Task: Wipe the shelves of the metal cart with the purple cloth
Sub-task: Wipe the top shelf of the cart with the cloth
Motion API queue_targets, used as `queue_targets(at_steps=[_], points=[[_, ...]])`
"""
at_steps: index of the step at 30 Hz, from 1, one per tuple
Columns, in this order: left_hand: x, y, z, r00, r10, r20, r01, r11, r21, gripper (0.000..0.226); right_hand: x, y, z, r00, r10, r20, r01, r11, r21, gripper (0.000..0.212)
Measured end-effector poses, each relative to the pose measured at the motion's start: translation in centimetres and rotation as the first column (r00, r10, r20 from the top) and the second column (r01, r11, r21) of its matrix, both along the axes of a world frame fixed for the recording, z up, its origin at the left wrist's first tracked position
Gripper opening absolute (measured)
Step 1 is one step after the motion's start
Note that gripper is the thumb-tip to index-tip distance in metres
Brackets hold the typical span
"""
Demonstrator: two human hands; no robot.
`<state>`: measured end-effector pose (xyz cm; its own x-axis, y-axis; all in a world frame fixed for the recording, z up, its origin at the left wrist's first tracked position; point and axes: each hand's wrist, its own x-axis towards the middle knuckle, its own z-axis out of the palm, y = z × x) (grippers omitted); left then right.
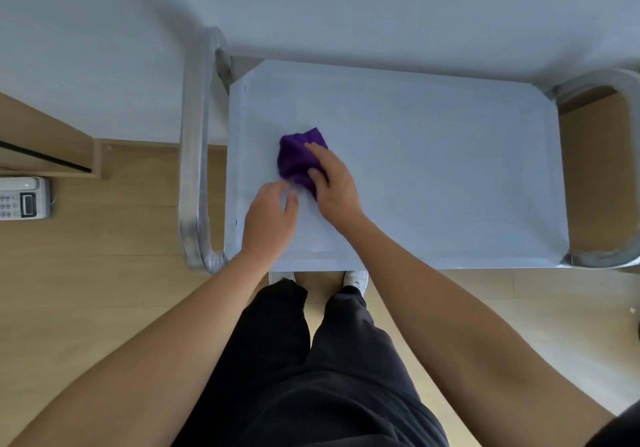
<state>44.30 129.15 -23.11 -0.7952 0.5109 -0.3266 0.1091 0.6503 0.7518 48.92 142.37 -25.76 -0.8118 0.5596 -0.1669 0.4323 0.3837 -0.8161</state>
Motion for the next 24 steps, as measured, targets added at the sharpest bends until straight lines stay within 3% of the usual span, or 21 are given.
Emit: queue_targets(at_steps=[2,5,9,12,14,17,20,24], points=[[-0.6,1.2,1.2,0.965,0.100,0.242,-0.122,0.990,0.076,0.045,1.4,0.6,1.9,0.995,-0.090,-0.033,0.086,0.991,-0.101,0.044],[-0.6,3.6,2.8,0.799,0.053,0.599,-0.273,0.920,0.282,0.038,3.1,0.7,4.1,0.995,-0.066,-0.071,0.054,0.986,-0.159,0.046],[0.4,5.8,4.7,0.681,0.088,0.727,-0.445,0.838,0.315,0.036,4.8,1.0,6.5,0.994,-0.040,-0.101,0.009,0.957,-0.291,0.042],[1.1,6.2,5.6,0.621,0.065,0.781,-0.489,0.811,0.321,0.028,6.5,2.3,8.6,0.965,-0.260,-0.042,0.220,0.884,-0.411,0.037],[1.4,6.4,6.3,0.592,0.022,0.806,-0.507,0.787,0.351,0.024,7.4,3.3,9.2,0.951,-0.301,0.064,0.299,0.852,-0.431,0.037],[1.8,6.9,6.8,0.616,-0.021,0.787,-0.458,0.804,0.380,0.025,8.5,3.9,9.4,0.966,-0.241,0.099,0.260,0.901,-0.347,0.035],[1.8,6.7,6.6,0.745,0.011,0.667,-0.319,0.885,0.341,0.031,9.3,4.0,9.6,0.934,-0.358,0.002,0.337,0.875,-0.349,0.023],[1.9,6.0,5.9,0.880,0.039,0.474,-0.184,0.947,0.264,0.045,9.7,4.0,9.1,0.908,-0.419,0.010,0.403,0.865,-0.299,0.020]])
